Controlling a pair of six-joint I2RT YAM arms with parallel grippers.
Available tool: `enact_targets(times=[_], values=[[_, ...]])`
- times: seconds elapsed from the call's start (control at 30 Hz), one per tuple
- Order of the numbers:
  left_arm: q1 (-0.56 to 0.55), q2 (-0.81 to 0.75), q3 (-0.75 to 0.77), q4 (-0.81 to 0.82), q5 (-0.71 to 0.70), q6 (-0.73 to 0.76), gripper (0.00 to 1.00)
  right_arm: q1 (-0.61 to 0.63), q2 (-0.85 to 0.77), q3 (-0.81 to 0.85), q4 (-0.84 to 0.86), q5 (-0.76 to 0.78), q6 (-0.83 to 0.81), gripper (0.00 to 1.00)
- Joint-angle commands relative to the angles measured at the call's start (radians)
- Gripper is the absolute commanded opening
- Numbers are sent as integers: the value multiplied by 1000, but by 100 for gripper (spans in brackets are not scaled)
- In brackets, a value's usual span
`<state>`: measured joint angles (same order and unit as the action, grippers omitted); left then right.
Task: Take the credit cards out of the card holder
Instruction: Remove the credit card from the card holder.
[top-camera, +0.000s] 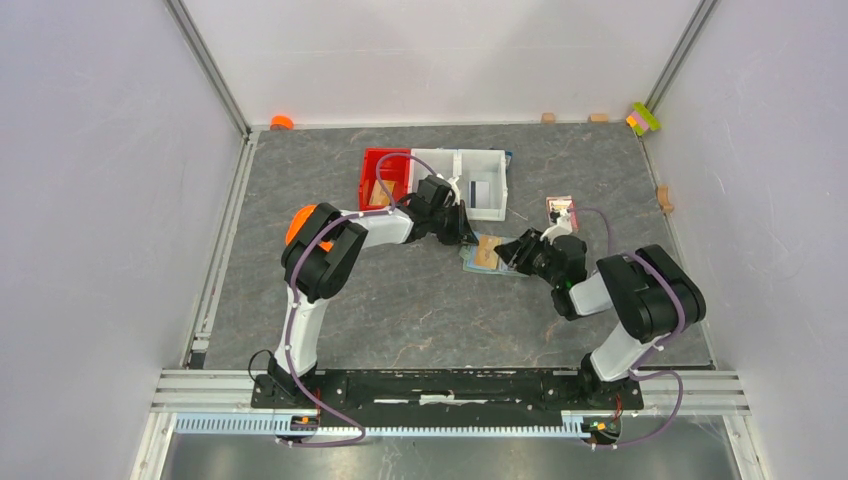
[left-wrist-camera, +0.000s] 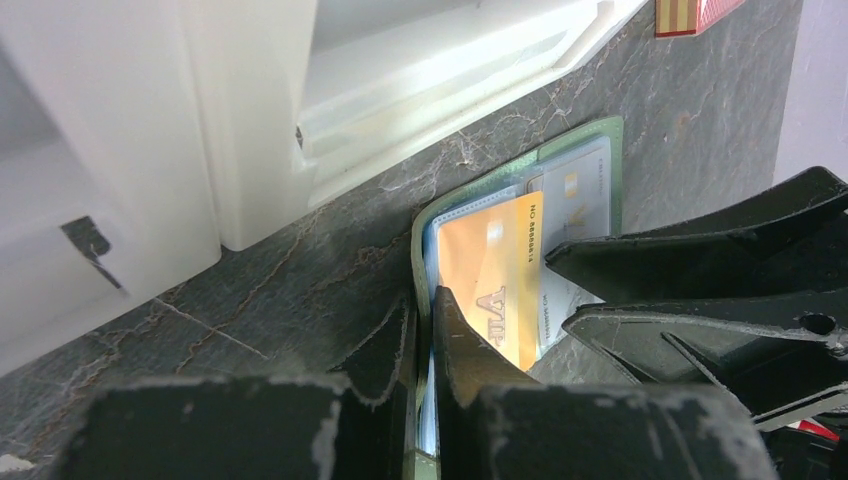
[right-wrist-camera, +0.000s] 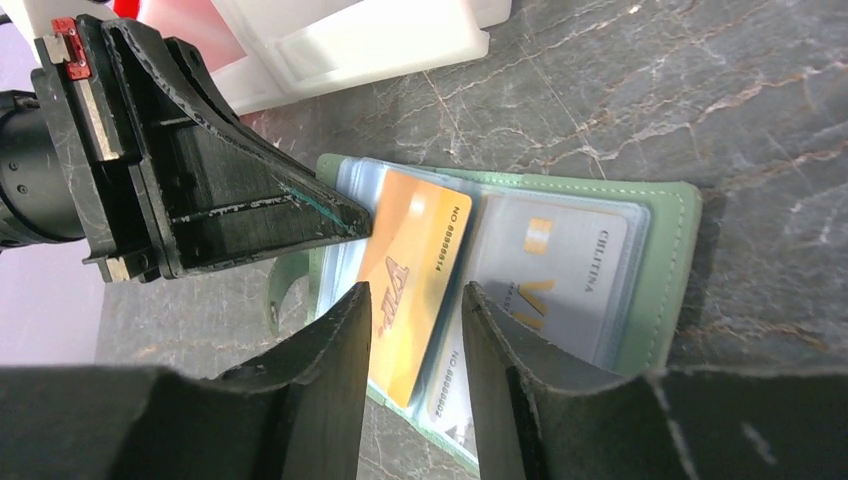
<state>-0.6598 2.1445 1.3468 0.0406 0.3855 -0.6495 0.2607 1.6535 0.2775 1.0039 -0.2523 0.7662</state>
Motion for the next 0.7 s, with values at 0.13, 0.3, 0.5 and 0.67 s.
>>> enact_targets(times=[0.13,0.3,0.5,0.67], values=[[-17,46,-6,-79,-1,56,2,-3,94,63,-52,-53,10,51],[-20,52,0,-84,6,53,2,-3,129,66,-5,-93,37,56],[-20,57,5,-87,13,53,2,-2,137,43,108,-135,70,55],[-20,60,8,-92,14,54,2,-2,141,14,222,-160,104,43]])
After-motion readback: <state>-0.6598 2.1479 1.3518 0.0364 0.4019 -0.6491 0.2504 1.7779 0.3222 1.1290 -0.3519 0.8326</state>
